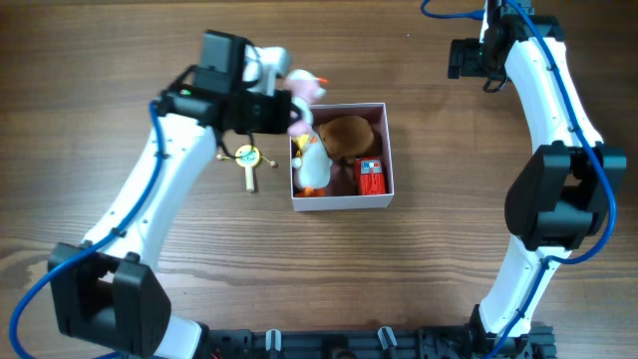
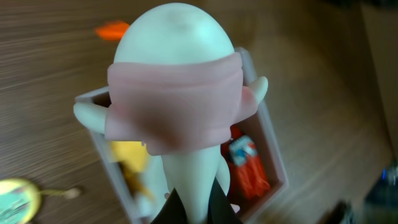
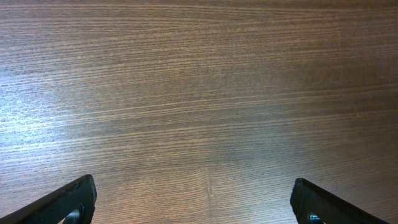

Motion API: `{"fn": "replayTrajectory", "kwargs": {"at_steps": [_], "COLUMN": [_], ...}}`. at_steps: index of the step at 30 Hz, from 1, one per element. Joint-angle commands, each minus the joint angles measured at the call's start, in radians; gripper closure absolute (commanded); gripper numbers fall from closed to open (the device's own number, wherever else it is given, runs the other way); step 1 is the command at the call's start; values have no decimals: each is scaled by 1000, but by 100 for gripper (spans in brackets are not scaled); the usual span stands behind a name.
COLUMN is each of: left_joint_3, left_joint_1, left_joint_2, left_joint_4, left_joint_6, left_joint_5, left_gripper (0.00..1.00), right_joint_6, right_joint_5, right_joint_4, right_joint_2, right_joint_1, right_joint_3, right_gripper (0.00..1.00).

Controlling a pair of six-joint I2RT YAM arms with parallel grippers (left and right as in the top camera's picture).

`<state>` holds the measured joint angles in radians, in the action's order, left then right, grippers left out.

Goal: Pack container
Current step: 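Lower the pink plush into the box and open the left gripper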

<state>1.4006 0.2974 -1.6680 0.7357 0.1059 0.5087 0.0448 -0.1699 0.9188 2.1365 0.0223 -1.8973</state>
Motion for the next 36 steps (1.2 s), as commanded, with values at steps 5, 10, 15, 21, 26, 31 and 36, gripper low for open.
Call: {"fn": "replayTrajectory", "kwargs": {"at_steps": [5, 10, 15, 21, 26, 31, 36], "left_joint_3": [15, 10, -10, -32, -34, -41, -41], "left_joint_1": [220, 295, 300, 303, 303, 303, 303], "left_joint_2": [1, 0, -12, -75, -140, -172, -172], "left_joint_4": [93, 140, 143, 145, 146, 147, 129], "left_joint_6": [-98, -99, -101, -103, -103, -166, -174], "left_joint_5": [-122, -226, -303, -309, -309, -309, -309], "left_gripper": [96, 96, 96, 96, 96, 69, 27], "right_joint_6": [7, 7, 7, 7, 7, 7, 7], "right_joint_5": [-17, -17, -17, -17, -17, -17, -17], "right_joint_4": [-2, -2, -3, -3, -3, -3, -2], "right_joint_2": [-35, -35, -35, -35, -35, -35, -35], "right_joint_1": [-5, -5, -5, -5, -5, -5, -5], "right_joint_3": [-21, -21, -21, -21, -21, -21, -21], "right_gripper": [1, 0, 1, 1, 0, 1, 1]}}
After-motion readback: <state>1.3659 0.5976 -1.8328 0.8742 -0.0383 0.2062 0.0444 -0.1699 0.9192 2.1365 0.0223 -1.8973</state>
